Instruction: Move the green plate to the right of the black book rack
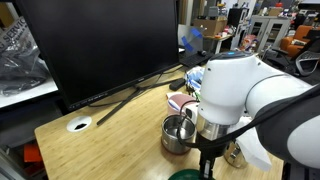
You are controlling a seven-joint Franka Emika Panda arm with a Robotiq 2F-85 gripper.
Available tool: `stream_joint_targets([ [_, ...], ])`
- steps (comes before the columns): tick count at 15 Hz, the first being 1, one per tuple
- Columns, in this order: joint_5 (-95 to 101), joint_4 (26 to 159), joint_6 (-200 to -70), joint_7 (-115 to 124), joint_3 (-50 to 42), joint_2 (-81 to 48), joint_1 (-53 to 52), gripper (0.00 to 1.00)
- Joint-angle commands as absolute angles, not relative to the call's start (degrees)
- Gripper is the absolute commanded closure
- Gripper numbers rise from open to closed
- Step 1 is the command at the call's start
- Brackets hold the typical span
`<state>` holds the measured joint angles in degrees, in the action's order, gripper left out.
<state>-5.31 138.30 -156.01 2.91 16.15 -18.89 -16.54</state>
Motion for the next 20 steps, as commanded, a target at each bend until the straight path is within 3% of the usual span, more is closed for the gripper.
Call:
stream_joint_targets([
  [1,-8.3,138.3,-155.2,-2.5,19.7,-18.0,-14.1,0.98],
  [20,-28.0,137.9,-151.9,-26.4,28.5,-15.1,-3.0,0.98],
])
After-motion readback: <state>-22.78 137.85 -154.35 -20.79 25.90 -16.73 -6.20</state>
